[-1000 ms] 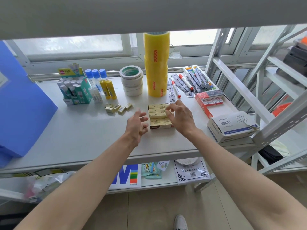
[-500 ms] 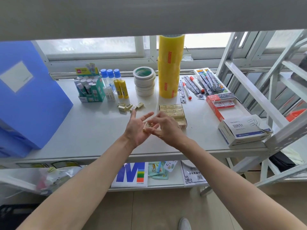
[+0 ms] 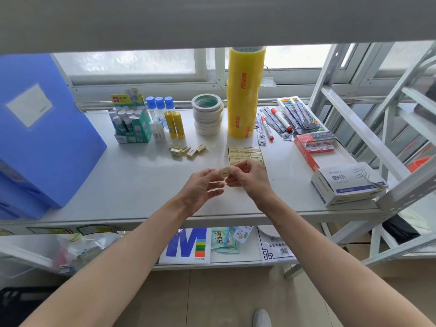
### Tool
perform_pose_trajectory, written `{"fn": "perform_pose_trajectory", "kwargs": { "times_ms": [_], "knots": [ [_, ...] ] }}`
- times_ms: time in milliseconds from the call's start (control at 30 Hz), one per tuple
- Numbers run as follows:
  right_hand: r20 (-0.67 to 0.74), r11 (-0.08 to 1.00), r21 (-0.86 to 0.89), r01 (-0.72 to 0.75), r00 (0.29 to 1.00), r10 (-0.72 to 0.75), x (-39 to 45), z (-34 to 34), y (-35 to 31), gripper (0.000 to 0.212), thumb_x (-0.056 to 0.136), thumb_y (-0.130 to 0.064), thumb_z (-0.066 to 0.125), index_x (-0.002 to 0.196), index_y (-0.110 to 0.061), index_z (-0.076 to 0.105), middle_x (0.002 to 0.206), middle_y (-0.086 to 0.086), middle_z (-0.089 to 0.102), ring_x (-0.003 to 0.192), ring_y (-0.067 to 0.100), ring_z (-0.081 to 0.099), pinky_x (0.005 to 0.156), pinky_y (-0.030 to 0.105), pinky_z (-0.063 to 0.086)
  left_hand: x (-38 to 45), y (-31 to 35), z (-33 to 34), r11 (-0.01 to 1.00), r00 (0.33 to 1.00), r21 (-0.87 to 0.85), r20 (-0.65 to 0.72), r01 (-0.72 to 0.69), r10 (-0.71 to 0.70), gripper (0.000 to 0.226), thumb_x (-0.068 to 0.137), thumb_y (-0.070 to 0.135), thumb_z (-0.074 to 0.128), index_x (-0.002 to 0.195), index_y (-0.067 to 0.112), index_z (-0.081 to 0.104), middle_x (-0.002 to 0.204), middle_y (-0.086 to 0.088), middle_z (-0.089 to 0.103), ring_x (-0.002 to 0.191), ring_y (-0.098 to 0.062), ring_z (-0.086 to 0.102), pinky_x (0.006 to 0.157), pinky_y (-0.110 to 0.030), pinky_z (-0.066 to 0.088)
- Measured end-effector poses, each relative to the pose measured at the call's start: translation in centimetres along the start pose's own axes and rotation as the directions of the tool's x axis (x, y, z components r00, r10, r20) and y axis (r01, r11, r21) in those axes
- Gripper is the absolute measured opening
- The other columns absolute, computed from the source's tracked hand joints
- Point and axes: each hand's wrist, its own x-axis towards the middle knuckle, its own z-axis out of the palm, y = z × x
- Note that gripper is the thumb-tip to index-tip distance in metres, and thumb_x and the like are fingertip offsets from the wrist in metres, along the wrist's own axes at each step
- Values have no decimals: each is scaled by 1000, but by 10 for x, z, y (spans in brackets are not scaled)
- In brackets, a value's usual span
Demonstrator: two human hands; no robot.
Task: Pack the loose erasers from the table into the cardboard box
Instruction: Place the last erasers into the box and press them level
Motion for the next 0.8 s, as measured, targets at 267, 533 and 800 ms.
{"fn": "perform_pose_trajectory", "kwargs": {
  "times_ms": [267, 533, 800],
  "knots": [
    [157, 921, -338, 191, 977, -145, -1, -22, 6, 35, 80, -27, 76, 110, -15, 63, 86, 6, 68, 75, 19, 68, 72, 27, 59, 7, 1, 10, 995, 995, 78, -76, -62, 68, 28, 92, 9, 64, 112, -11, 61, 82, -13, 65, 66, -16, 62, 66, -25, 58],
    [46, 758, -601, 254, 958, -285, 20, -44, 8, 22, 75, -18, 81, 92, -13, 68, 82, 0, 59, 65, 7, 50, 68, 24, 50, 19, -7, 23, 971, 959, 226, -247, -79, 135, 10, 93, 9, 62, 100, 2, 61, 81, -10, 61, 62, -13, 58, 62, -24, 56],
    [137, 624, -747, 229, 972, -192, 47, -38, 6, 25, 78, -15, 77, 101, -10, 69, 89, 3, 63, 82, 19, 60, 85, 36, 53, 35, -9, 32, 925, 948, 376, -272, -51, 163, 19, 91, 3, 63, 109, 2, 56, 89, -11, 61, 69, -16, 60, 63, -23, 57]
  ]
}}
